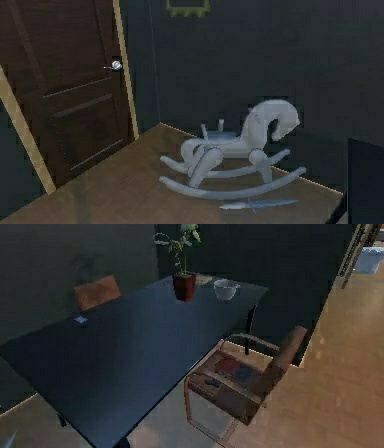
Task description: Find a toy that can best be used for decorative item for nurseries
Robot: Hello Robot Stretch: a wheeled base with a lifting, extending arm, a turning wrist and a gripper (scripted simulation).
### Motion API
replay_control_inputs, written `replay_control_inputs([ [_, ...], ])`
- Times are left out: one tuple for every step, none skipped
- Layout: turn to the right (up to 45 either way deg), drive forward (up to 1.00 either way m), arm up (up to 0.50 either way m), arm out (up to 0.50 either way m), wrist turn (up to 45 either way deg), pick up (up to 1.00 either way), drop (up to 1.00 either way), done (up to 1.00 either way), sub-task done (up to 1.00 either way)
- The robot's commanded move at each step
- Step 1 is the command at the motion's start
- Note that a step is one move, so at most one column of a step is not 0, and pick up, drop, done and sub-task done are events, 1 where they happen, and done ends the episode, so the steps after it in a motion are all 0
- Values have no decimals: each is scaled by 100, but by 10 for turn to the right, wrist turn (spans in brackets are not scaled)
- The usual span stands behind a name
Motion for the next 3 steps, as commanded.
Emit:
replay_control_inputs([
  [30,0,0,0,0,0,0,0,0],
  [0,15,0,0,0,0,0,0,0],
  [90,0,0,0,0,0,0,0,0],
])
